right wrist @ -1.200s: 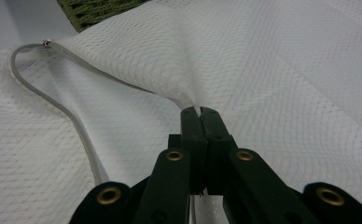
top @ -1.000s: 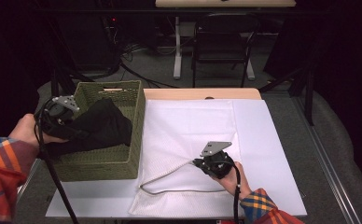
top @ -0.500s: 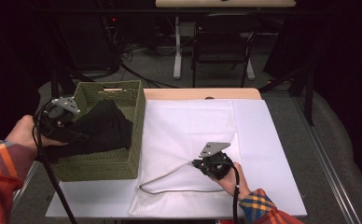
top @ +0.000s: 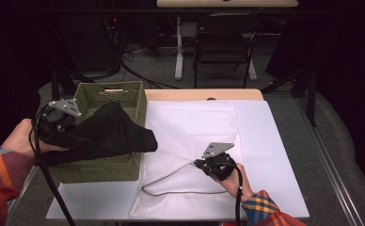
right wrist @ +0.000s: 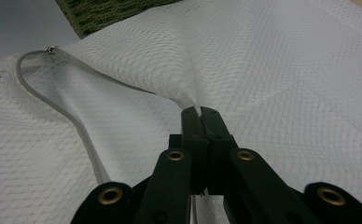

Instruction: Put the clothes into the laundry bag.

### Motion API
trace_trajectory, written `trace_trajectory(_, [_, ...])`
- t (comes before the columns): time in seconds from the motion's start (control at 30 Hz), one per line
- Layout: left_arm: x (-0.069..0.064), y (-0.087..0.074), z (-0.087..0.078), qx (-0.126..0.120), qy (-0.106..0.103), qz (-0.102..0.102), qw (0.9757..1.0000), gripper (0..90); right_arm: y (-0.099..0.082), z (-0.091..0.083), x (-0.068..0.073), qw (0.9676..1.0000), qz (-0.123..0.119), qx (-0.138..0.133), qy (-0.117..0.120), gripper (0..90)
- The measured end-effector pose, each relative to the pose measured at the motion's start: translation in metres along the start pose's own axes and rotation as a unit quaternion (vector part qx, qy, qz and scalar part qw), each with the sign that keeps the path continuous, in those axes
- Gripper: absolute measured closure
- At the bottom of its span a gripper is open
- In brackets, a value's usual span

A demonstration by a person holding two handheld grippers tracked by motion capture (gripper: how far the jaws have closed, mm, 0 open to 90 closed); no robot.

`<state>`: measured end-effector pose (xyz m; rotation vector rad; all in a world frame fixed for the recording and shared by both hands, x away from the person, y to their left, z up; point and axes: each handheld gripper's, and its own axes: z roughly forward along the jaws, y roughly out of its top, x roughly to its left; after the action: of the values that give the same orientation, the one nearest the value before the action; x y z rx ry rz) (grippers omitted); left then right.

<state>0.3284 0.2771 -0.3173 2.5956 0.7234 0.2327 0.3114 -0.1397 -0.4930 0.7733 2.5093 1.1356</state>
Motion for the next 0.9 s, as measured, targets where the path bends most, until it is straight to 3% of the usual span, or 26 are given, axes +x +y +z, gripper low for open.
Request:
trace_trajectory(0.27, [-0.012,0.001,0.001,0.007,-0.006,0.020,0.9998,61.0,0.000,0.001,-0.001,1.0000,-0.001,0.000,0.000,89.8])
trace_trajectory(0.9, [-0.035,-0.007,0.005,-0.010,-0.037,0.032,0.9987,60.9,0.004,-0.003,-0.003,0.9999,0.010,-0.008,-0.011,89.8])
